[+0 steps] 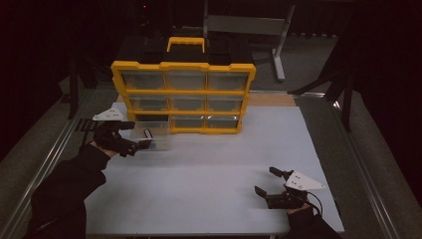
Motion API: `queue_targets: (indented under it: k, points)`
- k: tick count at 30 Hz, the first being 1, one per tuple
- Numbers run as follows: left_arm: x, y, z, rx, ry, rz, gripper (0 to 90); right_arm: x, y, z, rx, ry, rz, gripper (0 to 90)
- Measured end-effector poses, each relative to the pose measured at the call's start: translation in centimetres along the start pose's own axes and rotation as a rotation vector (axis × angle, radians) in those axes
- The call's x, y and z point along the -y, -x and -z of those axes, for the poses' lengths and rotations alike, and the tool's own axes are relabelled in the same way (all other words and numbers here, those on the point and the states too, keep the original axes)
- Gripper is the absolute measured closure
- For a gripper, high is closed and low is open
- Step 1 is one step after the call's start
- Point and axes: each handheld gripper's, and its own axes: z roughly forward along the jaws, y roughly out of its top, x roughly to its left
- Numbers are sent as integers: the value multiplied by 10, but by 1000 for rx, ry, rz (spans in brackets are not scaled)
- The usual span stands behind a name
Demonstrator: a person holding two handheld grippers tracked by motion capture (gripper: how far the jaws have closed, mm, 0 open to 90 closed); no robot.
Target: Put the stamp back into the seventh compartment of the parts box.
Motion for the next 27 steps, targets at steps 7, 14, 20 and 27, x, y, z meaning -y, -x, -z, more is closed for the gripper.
queue_targets:
  k: [7, 14, 20, 27]
  points:
    - [6, 11, 7, 10, 21, -14, 0, 0, 0, 0, 0, 1, 0, 110]
    - [18, 21, 11, 21, 29, -23, 0, 0, -1, -1, -2, -2, 2, 110]
    - [36, 28, 10, 40, 52, -36, 0, -1, -1, -1, -1, -3, 1, 110]
    - [57, 30, 7, 60, 79, -21, 0, 0, -1, -1, -4, -6, 2, 110]
